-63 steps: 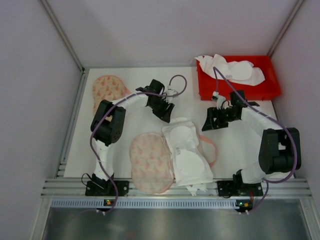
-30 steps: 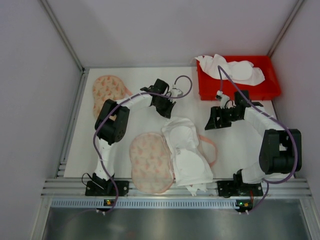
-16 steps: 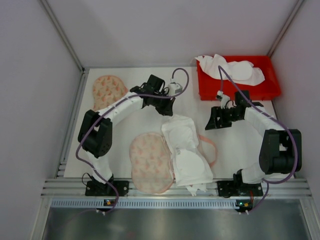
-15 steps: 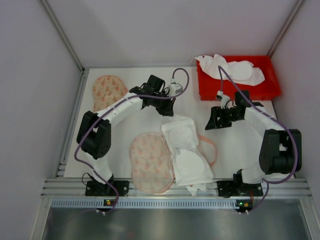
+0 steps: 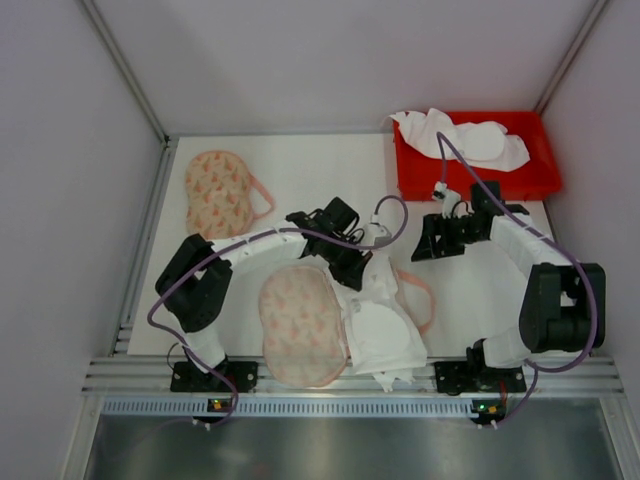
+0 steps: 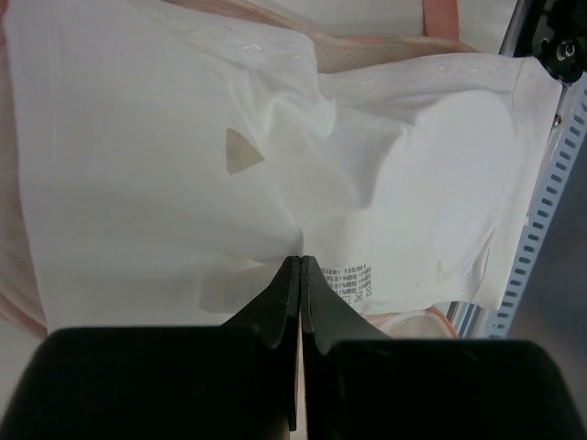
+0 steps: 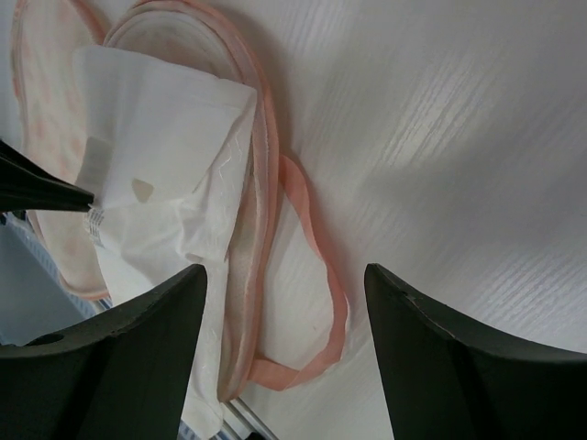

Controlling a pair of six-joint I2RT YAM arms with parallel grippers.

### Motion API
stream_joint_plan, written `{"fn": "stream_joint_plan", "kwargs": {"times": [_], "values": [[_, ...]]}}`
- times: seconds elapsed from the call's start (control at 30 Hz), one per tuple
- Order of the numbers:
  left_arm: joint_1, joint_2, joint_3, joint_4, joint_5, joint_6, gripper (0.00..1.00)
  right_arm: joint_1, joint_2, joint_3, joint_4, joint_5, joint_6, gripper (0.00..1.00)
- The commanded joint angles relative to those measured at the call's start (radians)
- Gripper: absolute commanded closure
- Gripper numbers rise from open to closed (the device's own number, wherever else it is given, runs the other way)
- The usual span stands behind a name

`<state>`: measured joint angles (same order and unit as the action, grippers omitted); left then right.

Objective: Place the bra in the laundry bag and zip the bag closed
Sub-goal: Adjust the bra in the laundry bag.

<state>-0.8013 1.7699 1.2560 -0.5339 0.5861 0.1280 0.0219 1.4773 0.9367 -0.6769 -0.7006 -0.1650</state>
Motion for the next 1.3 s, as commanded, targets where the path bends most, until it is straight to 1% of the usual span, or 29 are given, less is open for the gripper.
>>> {"fn": "stream_joint_plan", "kwargs": {"times": [0.0, 0.13, 0.17, 0.27, 0.3, 0.33, 0.37, 0.43, 0.5, 0.53, 0.6, 0.63, 0.7, 0.73, 0.8, 0.83, 0.93, 1.03, 1.27], "values": [[-0.022, -0.010, -0.047, 0.043, 0.027, -0.014, 1.00, -0.013, -0.048, -0.004, 0.000, -0.007, -0.016, 0.30], [-0.045, 0.010, -0.063, 0.058, 0.023, -0.008, 1.00, -0.011, -0.045, -0.012, 0.005, -0.010, -0.014, 0.30], [-0.047, 0.017, -0.064, 0.057, 0.020, -0.007, 0.97, -0.013, -0.045, -0.012, 0.005, -0.008, -0.014, 0.30], [-0.049, 0.011, -0.063, 0.055, -0.003, 0.002, 0.83, -0.011, -0.037, -0.007, 0.002, -0.005, -0.018, 0.31], [-0.049, -0.009, -0.061, 0.057, -0.015, 0.004, 0.74, -0.013, -0.031, -0.003, 0.000, -0.005, -0.018, 0.31], [-0.045, -0.023, -0.053, 0.057, -0.050, 0.005, 0.69, -0.011, -0.031, -0.001, -0.001, -0.007, -0.018, 0.31], [-0.044, -0.055, -0.049, 0.055, -0.061, 0.010, 0.62, -0.013, -0.026, 0.001, -0.003, -0.008, -0.019, 0.31], [-0.023, -0.088, -0.034, 0.046, -0.089, 0.012, 0.53, -0.011, -0.018, 0.002, 0.000, -0.011, -0.019, 0.31], [0.008, -0.128, -0.003, 0.025, -0.089, 0.001, 0.48, -0.013, -0.002, 0.008, 0.000, -0.011, -0.021, 0.32], [0.055, -0.139, 0.006, -0.004, -0.086, -0.002, 0.45, -0.013, 0.003, 0.011, -0.001, -0.011, -0.021, 0.33], [0.111, -0.150, 0.032, -0.049, -0.097, 0.013, 0.44, -0.013, 0.017, 0.013, 0.003, -0.011, -0.021, 0.33], [0.175, -0.148, 0.034, -0.087, -0.101, 0.021, 0.44, -0.013, 0.021, 0.011, 0.007, -0.010, -0.021, 0.33], [0.250, -0.138, 0.020, -0.118, -0.106, 0.042, 0.45, -0.013, 0.040, 0.008, 0.017, 0.001, -0.015, 0.34], [0.328, -0.126, 0.013, -0.147, -0.112, 0.077, 0.45, -0.013, 0.047, 0.008, 0.025, 0.010, -0.010, 0.34], [0.388, -0.109, -0.015, -0.178, -0.143, 0.136, 0.45, -0.011, 0.072, 0.017, 0.023, 0.012, -0.011, 0.35], [0.428, -0.098, -0.024, -0.195, -0.152, 0.204, 0.44, -0.013, 0.077, 0.019, 0.026, 0.015, -0.010, 0.35], [0.467, -0.044, -0.064, -0.233, -0.202, 0.303, 0.44, -0.013, 0.112, 0.039, 0.014, 0.039, -0.013, 0.35], [0.475, -0.027, -0.102, -0.236, -0.238, 0.367, 0.44, -0.011, 0.147, 0.056, -0.013, 0.058, -0.025, 0.35], [0.473, 0.029, -0.115, -0.239, -0.241, 0.412, 0.45, 0.001, 0.219, 0.093, -0.064, 0.084, -0.044, 0.35]]}}
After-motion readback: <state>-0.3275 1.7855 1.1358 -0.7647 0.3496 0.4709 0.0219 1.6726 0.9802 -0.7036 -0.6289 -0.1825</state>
